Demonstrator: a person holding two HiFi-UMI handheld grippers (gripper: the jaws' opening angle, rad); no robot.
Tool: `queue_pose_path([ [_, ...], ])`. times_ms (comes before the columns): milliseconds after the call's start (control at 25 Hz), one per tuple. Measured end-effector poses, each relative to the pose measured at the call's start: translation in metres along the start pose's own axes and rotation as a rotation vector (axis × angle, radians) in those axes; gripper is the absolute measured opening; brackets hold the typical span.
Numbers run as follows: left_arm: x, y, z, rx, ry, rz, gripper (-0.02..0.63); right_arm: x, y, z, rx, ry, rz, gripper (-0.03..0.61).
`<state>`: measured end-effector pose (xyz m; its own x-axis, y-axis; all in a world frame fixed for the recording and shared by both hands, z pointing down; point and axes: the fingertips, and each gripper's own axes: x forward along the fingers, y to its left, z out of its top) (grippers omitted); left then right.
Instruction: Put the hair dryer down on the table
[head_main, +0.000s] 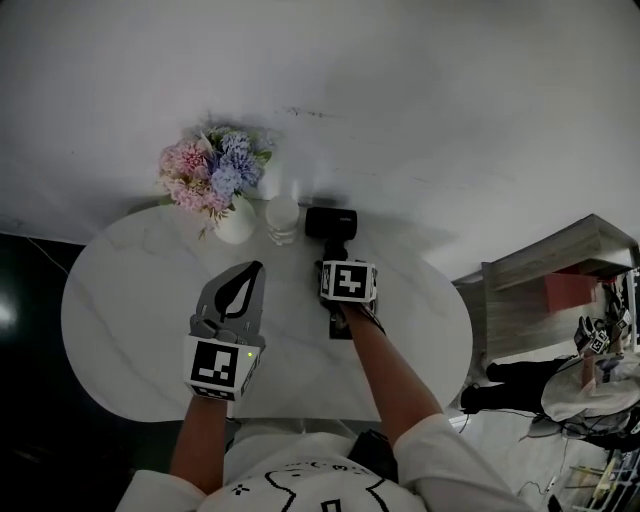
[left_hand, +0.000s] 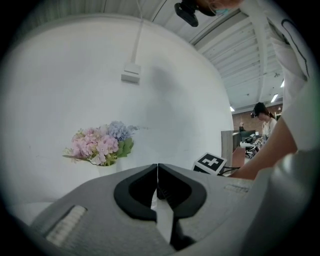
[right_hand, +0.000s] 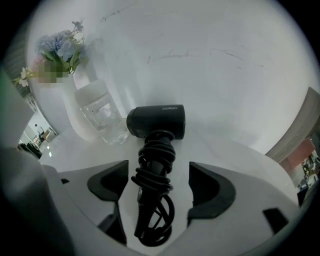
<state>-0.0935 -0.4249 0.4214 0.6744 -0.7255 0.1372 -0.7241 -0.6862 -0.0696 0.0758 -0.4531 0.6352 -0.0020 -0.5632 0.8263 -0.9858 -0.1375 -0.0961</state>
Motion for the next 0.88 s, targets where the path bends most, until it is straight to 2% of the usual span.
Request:
queue_pose_path([
  [520,-0.029,-0.025,0.038,0.033,-0.066,0.086,0.020,-0.074,0.003,0.015,-0.075,-0.145,0.133,0.352],
  [680,-0.038,-0.037,0.049,0.054,-0.088,0.107,0.020,-0.102,0.001,0.017,-0.113,-0.206,0.155,0.306],
  [880,-0.051,-0.053,0.062,0.076,-0.120,0.131,0.020,-0.137,-0.010,0.016,-0.141,-0.289,0.159,0.207],
])
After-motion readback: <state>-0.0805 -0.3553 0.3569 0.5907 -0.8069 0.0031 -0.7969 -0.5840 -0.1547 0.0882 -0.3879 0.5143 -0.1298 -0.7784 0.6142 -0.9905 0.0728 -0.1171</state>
